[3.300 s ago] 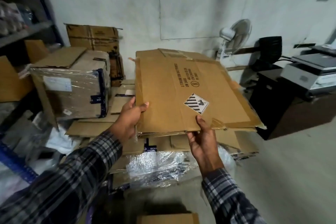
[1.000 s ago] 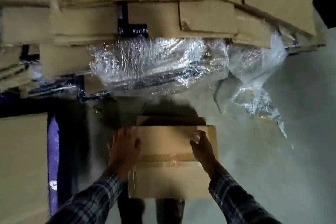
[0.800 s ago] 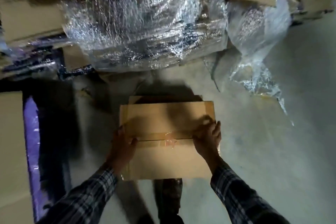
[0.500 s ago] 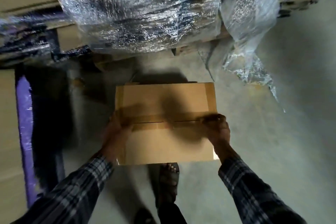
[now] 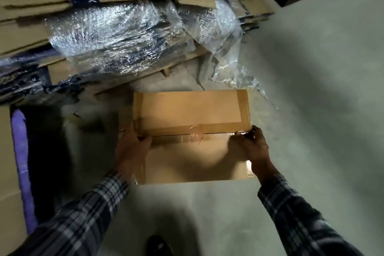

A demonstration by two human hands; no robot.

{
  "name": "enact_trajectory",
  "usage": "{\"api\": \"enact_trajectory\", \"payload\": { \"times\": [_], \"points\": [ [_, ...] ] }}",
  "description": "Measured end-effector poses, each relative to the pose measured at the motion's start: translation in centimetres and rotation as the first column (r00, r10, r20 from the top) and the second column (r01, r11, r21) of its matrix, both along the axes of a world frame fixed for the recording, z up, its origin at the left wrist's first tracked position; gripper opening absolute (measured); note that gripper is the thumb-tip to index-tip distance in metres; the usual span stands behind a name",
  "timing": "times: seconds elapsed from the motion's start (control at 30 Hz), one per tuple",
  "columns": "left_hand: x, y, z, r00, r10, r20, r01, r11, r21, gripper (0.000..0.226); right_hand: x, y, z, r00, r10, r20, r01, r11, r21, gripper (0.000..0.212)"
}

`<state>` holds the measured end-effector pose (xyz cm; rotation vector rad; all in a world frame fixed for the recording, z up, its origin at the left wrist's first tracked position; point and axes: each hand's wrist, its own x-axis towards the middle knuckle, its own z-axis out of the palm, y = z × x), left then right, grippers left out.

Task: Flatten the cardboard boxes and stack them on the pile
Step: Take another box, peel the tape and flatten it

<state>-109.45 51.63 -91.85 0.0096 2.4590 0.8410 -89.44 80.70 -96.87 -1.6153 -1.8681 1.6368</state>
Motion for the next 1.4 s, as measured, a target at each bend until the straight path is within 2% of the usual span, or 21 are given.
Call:
{"api": "enact_trajectory", "payload": {
  "times": [0.17,0.27,0.33,0.47,0.53,0.73,0.8,0.93,1.03,1.1,1.2,1.27,1.4],
  "points": [
    [6.6,4.8,-2.5,0.996,-0.088,-0.02,0.088,0.996,-0.015,0.08,9.2,3.8,-1.9,0.994,-0.09,-0.065,0.086,0.994,-0.075,0.041],
    [11.5,9.3,-5.3,0.991,-0.129,-0.026,0.128,0.991,-0.032,0.071,15.7,6.6,-3.4,0.984,-0.169,-0.06,0.165,0.984,-0.067,0.054],
    [14.0,12.4,-8.0,0.99,-0.14,0.004,0.14,0.99,0.016,0.067,19.6,8.7,-5.2,0.979,-0.205,-0.007,0.204,0.978,-0.04,0.059],
    [17.6,18.9,-15.6,0.972,-0.229,0.055,0.219,0.965,0.143,0.078,26.8,12.3,-10.4,0.943,-0.326,0.062,0.326,0.945,0.024,0.062],
    [19.6,22.2,-18.7,0.96,-0.274,0.052,0.26,0.947,0.19,0.066,29.6,13.2,-13.2,0.918,-0.388,0.077,0.385,0.922,0.047,0.068],
    [22.5,30.0,-25.5,0.907,-0.414,-0.073,0.416,0.909,0.026,0.038,33.7,14.5,-23.0,0.865,-0.497,0.063,0.496,0.868,0.031,0.088],
    [22.4,31.6,-27.5,0.885,-0.451,-0.114,0.455,0.89,0.013,0.038,34.2,14.7,-25.9,0.854,-0.52,0.035,0.519,0.854,0.022,0.098],
    [21.7,34.4,-30.9,0.843,-0.495,-0.212,0.5,0.865,-0.032,0.039,34.2,15.5,-30.1,0.869,-0.489,0.083,0.47,0.865,0.174,0.112],
    [20.9,36.8,-33.0,0.822,-0.509,-0.256,0.499,0.86,-0.109,0.054,32.5,15.7,-31.2,0.842,-0.504,0.191,0.442,0.849,0.291,0.121],
    [21.0,38.3,-33.7,0.841,-0.475,-0.26,0.469,0.879,-0.087,0.063,31.4,15.5,-31.9,0.809,-0.535,0.241,0.417,0.813,0.406,0.127],
    [21.2,39.0,-34.0,0.815,-0.483,-0.319,0.455,0.876,-0.163,0.069,30.5,14.8,-32.6,0.782,-0.555,0.284,0.322,0.75,0.578,0.123],
    [20.5,38.5,-34.6,0.809,-0.493,-0.321,0.444,0.869,-0.218,0.067,29.9,14.4,-32.6,0.779,-0.538,0.322,0.247,0.736,0.631,0.121],
    [19.0,37.7,-34.0,0.898,-0.385,-0.213,0.377,0.923,-0.081,0.052,28.6,13.7,-33.0,0.824,-0.423,0.377,0.111,0.773,0.625,0.125]
  ]
}}
